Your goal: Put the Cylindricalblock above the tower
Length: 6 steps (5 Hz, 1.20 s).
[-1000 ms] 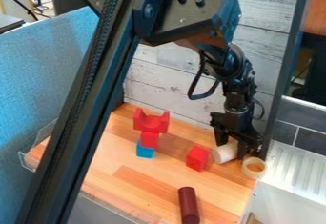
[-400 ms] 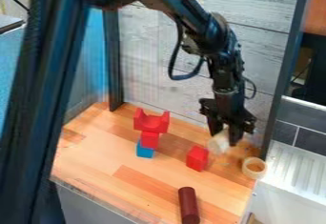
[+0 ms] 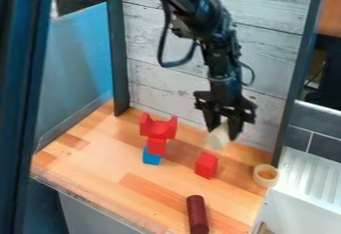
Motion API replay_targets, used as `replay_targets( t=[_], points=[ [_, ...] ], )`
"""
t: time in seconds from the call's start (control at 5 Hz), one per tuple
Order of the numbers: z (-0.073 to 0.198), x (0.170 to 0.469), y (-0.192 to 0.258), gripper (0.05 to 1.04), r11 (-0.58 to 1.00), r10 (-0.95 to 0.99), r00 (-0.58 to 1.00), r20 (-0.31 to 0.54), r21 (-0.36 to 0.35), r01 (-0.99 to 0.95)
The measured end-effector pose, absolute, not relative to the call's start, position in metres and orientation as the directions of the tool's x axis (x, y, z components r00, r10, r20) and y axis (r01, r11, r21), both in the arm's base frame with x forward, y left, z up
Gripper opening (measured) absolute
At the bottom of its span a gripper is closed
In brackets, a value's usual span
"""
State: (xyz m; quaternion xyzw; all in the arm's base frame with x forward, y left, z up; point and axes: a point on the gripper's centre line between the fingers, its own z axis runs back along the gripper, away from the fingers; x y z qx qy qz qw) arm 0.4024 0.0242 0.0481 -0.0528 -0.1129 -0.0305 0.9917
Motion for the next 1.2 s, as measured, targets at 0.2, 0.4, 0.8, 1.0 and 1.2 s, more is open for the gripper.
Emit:
replay_targets(
  t=[0.2, 0.4, 0.8, 1.0, 1.2],
  points=[
    [0.063, 0.396, 0.041, 0.521, 0.991, 0.042, 0.975, 0.218, -0.133, -0.013],
    [0.07, 0.391, 0.067, 0.521, 0.98, 0.145, 0.969, 0.199, -0.162, -0.113],
    [0.073, 0.384, 0.105, 0.521, 0.95, 0.274, 0.94, 0.202, -0.212, -0.232],
    [0.076, 0.381, 0.117, 0.521, 0.941, 0.306, 0.928, 0.214, -0.215, -0.261],
    [0.086, 0.377, 0.12, 0.521, 0.943, 0.305, 0.919, 0.248, -0.211, -0.256]
  ],
)
